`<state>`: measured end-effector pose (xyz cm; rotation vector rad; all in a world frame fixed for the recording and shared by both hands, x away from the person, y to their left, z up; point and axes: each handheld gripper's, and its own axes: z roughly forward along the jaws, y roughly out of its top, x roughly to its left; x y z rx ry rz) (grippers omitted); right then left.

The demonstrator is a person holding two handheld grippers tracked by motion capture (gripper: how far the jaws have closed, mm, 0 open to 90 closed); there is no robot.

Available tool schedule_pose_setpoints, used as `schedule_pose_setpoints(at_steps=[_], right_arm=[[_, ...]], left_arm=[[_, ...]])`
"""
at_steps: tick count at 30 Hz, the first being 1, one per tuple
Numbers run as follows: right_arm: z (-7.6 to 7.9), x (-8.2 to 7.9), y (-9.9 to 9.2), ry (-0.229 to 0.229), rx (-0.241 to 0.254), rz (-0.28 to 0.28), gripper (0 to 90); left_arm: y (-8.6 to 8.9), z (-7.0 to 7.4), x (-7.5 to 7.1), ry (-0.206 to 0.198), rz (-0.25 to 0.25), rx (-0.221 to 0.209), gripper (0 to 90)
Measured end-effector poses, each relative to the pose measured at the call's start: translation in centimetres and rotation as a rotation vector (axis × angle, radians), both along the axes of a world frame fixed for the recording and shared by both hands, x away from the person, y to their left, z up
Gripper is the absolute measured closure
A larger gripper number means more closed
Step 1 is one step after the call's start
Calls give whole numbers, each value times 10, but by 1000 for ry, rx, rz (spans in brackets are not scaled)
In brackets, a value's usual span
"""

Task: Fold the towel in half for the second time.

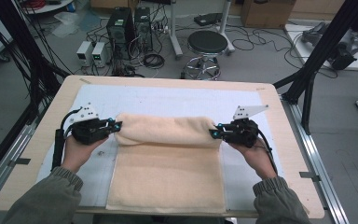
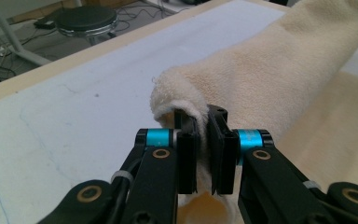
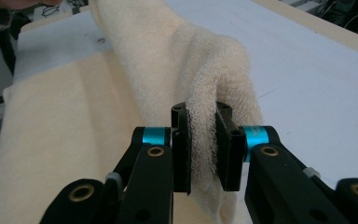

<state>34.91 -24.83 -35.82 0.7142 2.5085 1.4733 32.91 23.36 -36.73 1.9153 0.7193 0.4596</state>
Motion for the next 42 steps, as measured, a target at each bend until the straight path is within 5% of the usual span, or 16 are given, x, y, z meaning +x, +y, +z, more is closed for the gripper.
schedule_pose_setpoints(at_steps=[6,17,23,27,42], right_arm=[[-3,-28,2,17,-35,25,780],[-43,-64,-6,72,-58,34,742],[-52,-74,-17,95,-42,12,615],[-46,-79,-20,71,-20,0,522],[-42,-48,-12,48,-59,-41,455]], left_arm=[[3,-10,-32,1,-50,18,824],[8,-34,-64,58,-133,52,795],[18,-39,-75,100,-132,45,655],[20,-37,-78,92,-123,40,509],[17,-38,-47,123,-80,18,387]])
